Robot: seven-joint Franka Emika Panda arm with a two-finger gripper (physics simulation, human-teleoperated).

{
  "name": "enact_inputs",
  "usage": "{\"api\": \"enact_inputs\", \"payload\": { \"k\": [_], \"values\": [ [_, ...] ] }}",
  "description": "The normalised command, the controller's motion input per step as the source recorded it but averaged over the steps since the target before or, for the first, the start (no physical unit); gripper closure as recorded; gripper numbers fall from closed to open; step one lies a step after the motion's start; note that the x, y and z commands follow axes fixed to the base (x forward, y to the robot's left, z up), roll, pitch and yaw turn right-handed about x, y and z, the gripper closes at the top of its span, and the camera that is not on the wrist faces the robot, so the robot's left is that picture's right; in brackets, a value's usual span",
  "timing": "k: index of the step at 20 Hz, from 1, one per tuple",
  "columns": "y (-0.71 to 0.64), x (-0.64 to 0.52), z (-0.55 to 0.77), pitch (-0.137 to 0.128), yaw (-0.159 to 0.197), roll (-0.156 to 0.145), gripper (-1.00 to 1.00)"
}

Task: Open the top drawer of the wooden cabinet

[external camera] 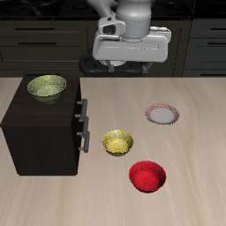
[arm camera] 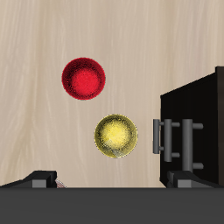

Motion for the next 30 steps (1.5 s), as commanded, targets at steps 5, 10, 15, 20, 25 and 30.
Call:
{"api": "enact_inputs", "payload": {
  "k": [5, 10, 15, 20, 25, 30],
  "values": [
    [0.09, 0.09, 0.11, -0.012, -0.003, 0.001, -1.00],
    [0.12, 0.08, 0.17, -0.010, 0.008, 0.007, -1.00],
    [0.06, 0.12, 0.07, 0.039, 0.037, 0.007, -1.00],
    [-0.15, 0.23, -0.02, 0.031, 0.006, -0.016, -1.00],
    [-0.07, 0.13, -0.14, 0.016, 0.031, -0.023, -1.00],
    [-0.06, 0.03, -0.29, 0.021, 0.156, -0.180, -1.00]
  ]
}}
